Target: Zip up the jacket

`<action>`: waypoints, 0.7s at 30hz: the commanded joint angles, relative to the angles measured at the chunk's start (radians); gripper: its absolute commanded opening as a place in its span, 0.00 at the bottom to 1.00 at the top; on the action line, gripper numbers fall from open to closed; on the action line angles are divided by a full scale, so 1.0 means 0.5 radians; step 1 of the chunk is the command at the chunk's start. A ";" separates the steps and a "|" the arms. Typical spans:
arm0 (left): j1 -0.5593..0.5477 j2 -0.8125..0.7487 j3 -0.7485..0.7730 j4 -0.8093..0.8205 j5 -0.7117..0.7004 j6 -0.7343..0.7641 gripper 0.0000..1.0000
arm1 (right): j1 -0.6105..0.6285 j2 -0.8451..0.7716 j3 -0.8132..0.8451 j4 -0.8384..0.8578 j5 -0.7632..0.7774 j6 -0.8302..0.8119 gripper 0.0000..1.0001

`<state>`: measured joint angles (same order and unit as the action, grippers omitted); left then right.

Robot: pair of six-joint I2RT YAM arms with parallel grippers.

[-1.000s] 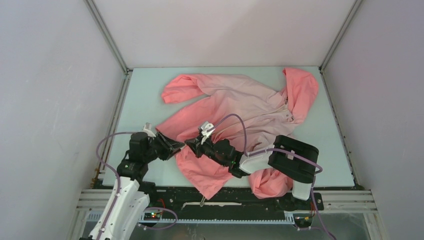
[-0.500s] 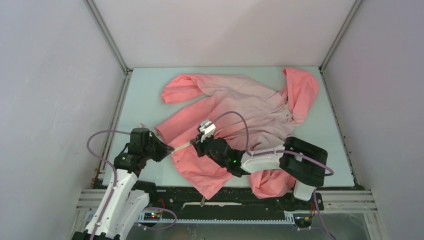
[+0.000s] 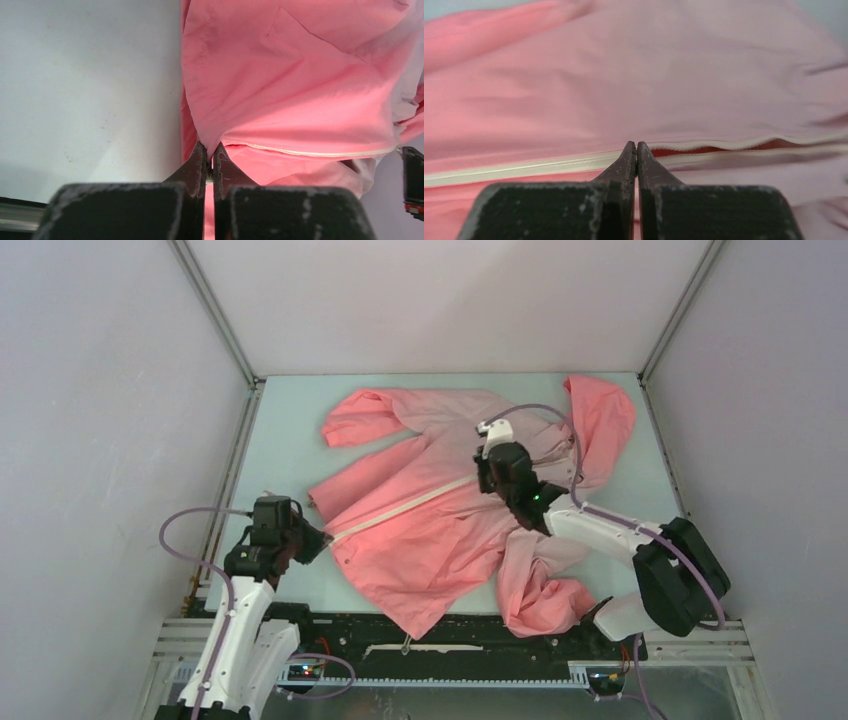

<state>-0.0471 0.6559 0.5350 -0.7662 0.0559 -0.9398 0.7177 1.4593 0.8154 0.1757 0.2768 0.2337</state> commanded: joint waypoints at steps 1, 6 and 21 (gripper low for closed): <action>0.081 0.001 -0.013 -0.070 -0.242 0.083 0.00 | -0.351 -0.112 0.133 -0.345 0.108 -0.551 0.00; 0.082 0.104 -0.073 0.008 -0.264 0.094 0.00 | -1.005 -0.033 0.239 -0.345 -0.064 -0.722 0.00; 0.082 0.391 -0.016 0.221 -0.340 0.272 0.10 | -1.538 0.516 0.914 -0.427 -0.246 -0.742 0.41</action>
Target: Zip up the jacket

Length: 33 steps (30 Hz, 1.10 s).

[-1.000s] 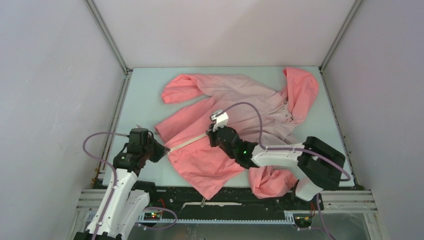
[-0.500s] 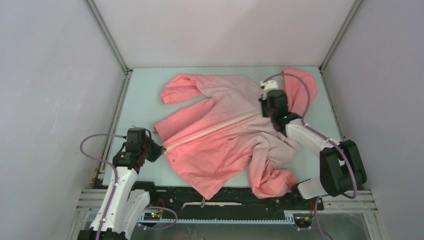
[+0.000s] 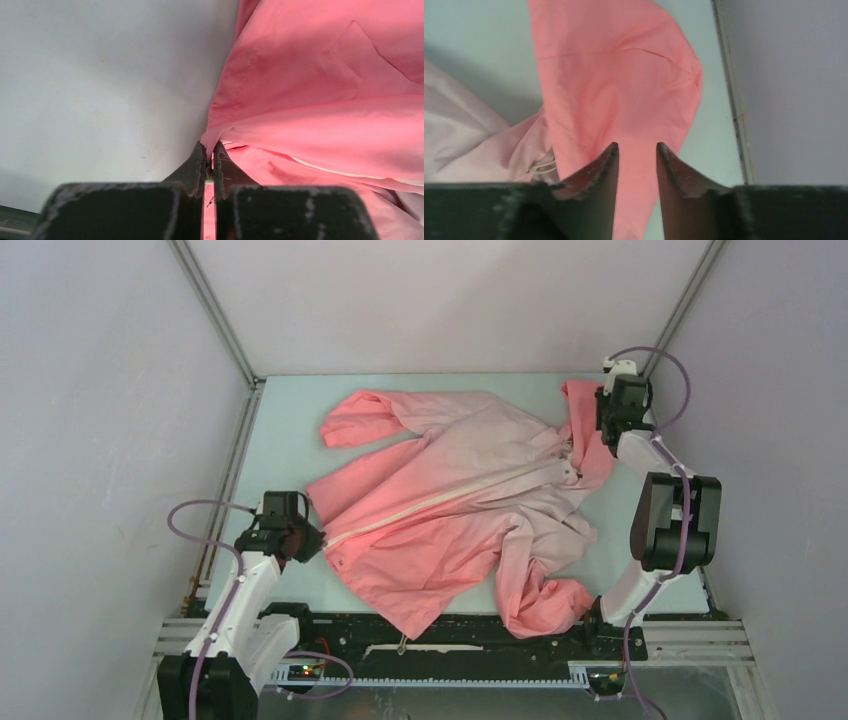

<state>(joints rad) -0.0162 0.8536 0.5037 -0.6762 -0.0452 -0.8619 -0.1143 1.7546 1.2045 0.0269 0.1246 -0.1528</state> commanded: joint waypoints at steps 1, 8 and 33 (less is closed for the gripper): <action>0.020 -0.020 0.057 0.039 -0.109 0.112 0.24 | 0.162 -0.126 0.153 -0.230 0.071 0.098 0.53; 0.005 -0.192 0.369 -0.243 -0.216 0.212 0.99 | 0.782 -0.709 0.154 -1.004 0.404 0.593 0.92; -0.118 -0.636 1.864 0.377 0.772 0.960 1.00 | 1.258 -2.496 0.960 -1.889 0.441 0.720 1.00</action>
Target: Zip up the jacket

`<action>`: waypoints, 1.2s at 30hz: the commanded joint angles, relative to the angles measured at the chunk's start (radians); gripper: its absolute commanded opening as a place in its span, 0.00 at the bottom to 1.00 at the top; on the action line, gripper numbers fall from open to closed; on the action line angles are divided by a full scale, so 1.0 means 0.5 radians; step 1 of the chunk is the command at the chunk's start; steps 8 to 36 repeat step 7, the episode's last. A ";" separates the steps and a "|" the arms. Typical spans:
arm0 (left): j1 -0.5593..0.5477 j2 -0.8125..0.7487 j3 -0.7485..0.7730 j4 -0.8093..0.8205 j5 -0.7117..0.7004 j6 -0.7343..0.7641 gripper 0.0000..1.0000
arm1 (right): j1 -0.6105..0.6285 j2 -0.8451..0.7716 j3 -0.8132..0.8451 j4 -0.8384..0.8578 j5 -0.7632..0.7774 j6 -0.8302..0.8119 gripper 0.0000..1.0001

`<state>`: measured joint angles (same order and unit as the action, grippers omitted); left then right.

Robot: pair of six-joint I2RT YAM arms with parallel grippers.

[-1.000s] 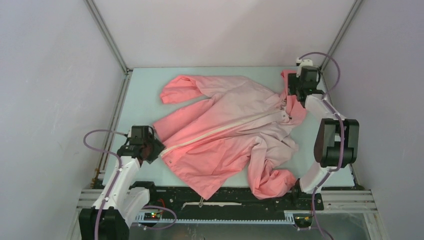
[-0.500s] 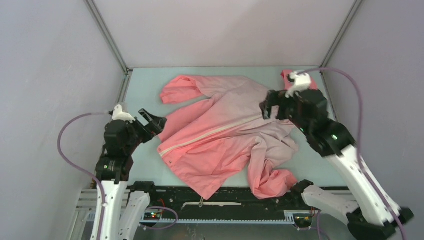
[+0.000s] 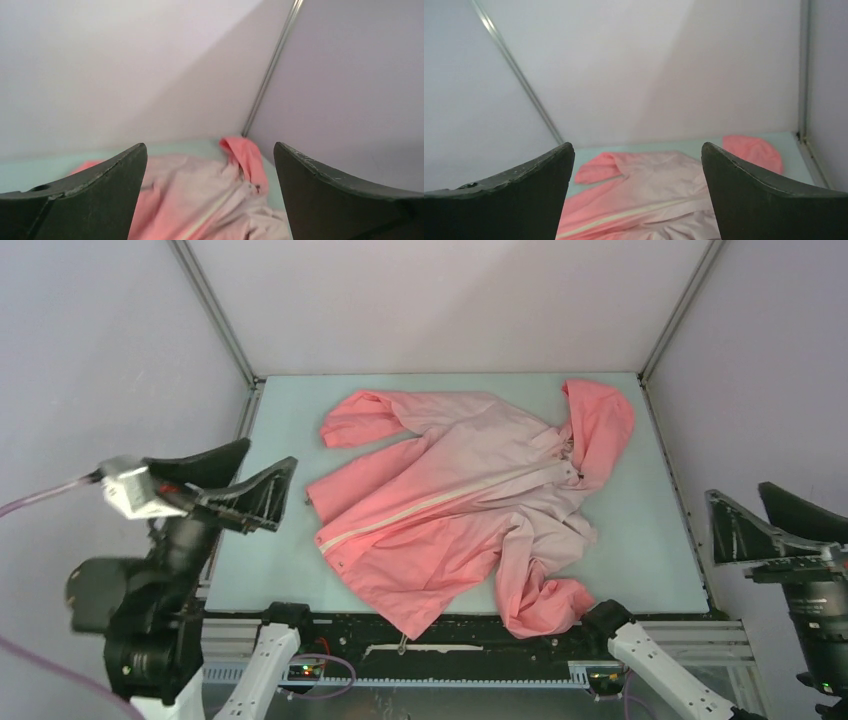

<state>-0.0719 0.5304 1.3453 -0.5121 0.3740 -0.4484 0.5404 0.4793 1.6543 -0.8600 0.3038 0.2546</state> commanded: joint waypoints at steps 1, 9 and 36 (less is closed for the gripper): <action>-0.008 0.019 0.213 0.068 -0.077 0.127 1.00 | -0.071 0.054 0.089 -0.105 0.068 -0.106 0.99; -0.007 0.067 0.386 0.115 -0.076 0.082 1.00 | -0.222 -0.015 0.049 -0.017 -0.052 -0.163 1.00; -0.007 0.067 0.386 0.115 -0.076 0.082 1.00 | -0.222 -0.015 0.049 -0.017 -0.052 -0.163 1.00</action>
